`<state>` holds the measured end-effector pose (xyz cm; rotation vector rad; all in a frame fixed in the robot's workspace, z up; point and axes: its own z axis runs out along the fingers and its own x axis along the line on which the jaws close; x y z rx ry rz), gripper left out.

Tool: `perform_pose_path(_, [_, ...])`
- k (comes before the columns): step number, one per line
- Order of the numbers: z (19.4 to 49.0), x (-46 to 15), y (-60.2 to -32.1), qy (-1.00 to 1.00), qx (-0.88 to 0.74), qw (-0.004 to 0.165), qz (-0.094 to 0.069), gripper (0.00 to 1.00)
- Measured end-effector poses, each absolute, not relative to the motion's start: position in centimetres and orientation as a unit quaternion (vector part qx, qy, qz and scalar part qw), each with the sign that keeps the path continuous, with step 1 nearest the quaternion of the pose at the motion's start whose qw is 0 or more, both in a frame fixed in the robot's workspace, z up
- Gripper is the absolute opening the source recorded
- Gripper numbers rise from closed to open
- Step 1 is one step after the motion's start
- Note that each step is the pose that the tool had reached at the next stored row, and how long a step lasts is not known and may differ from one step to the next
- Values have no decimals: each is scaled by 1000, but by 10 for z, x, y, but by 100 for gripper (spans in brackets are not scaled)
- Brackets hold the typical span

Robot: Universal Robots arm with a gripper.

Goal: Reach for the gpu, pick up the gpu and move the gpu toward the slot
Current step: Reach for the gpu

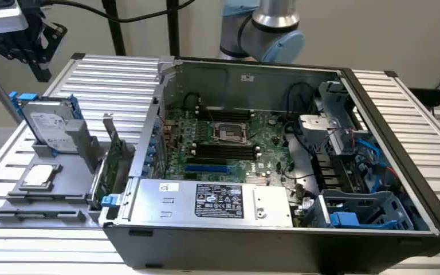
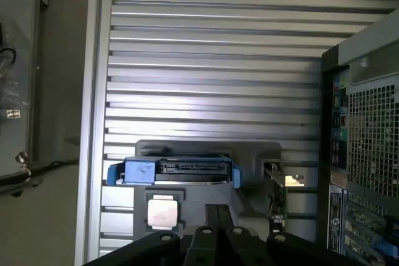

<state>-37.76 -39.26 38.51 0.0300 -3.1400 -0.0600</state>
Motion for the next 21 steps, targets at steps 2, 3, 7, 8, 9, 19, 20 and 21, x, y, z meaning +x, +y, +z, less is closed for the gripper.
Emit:
perform_pose_path(2, [385,-378,-393,-1000,10,0,-19,11])
perform_pose_path(3, [385,-378,-393,-1000,10,0,-19,11])
perform_pose_path(7, [385,-378,-393,-1000,10,0,-19,11])
perform_pose_path(8, [385,-378,-393,-1000,10,0,-19,11])
perform_pose_path(9, [385,-378,-393,-1000,10,0,-19,11])
perform_pose_path(19, [385,-366,-402,-1000,10,1,-19,11])
perform_pose_path(20, [385,-362,-404,-1000,10,0,-19,11])
perform_pose_path(21, [385,-358,-407,-1000,10,1,-19,11])
